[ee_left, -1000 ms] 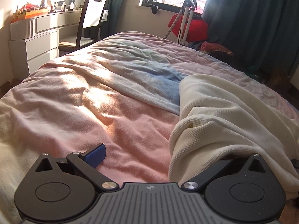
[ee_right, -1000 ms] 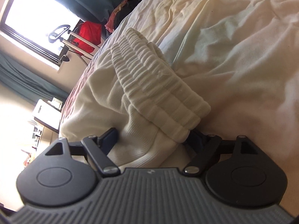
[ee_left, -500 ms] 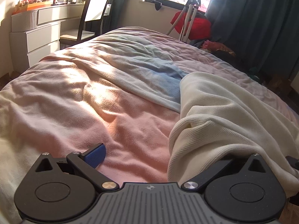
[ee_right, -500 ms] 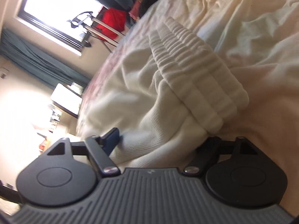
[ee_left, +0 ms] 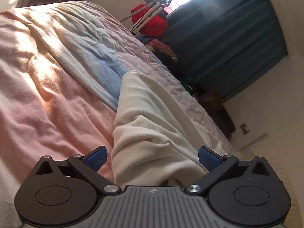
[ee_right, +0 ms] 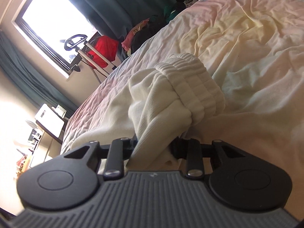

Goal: Fold clothes

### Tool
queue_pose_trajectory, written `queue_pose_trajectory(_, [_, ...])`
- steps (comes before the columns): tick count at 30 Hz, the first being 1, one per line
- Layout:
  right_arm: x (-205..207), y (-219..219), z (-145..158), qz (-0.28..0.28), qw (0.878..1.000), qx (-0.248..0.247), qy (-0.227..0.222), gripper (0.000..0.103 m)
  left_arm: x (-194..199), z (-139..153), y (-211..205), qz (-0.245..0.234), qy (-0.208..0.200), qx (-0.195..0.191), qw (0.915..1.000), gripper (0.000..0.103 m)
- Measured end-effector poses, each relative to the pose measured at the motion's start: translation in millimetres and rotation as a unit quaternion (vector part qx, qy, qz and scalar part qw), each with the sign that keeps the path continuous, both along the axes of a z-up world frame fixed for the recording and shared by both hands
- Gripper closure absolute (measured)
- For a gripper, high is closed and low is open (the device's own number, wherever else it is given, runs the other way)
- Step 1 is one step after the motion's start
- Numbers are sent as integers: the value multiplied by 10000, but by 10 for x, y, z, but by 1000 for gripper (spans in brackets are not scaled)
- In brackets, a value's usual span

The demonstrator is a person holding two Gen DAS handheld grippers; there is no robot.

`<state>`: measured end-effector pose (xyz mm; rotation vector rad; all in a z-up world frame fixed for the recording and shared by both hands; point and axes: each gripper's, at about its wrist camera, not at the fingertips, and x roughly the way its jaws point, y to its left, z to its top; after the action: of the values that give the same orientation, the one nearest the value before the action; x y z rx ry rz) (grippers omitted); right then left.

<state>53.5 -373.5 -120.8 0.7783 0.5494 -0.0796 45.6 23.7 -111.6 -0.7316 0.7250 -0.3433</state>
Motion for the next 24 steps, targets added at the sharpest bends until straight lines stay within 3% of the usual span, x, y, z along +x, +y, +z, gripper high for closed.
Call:
queue_pose_trajectory(3, [37,65,0,17,9999,-115,-8,70,167,-134,-33,-107,198,-186,9996,3])
queue_pose_trajectory(5, [38,94,15,46,9998,-197,-28,70,278,-224,-54,-179,330,-310,9988,14])
queue_pose_trajectory(7, [35,122,41,89,9995,-295,-57,70,389,-313,-76,-250,461,-434,9977,16])
queue_pose_trajectory(9, [31,140,72,131,9993,-314,-132,70,392,-291,-135,-254,390,-145,9988,32])
queue_pose_trajectory(11, [21,165,121,175,9990,-339,-247,70,366,-249,-157,-208,273,-28,9994,41])
queue_pose_trajectory(15, [-33,222,285,310,9966,-409,-652,71,309,-112,-177,-107,-41,137,9998,61])
queue_pose_trajectory(21, [-115,306,729,386,9856,-741,-1468,73,250,332,-244,-21,-680,129,9976,70])
queue_pose_trajectory(24, [-122,163,886,252,9845,-475,-1668,73,330,605,-327,-64,-858,58,9963,71])
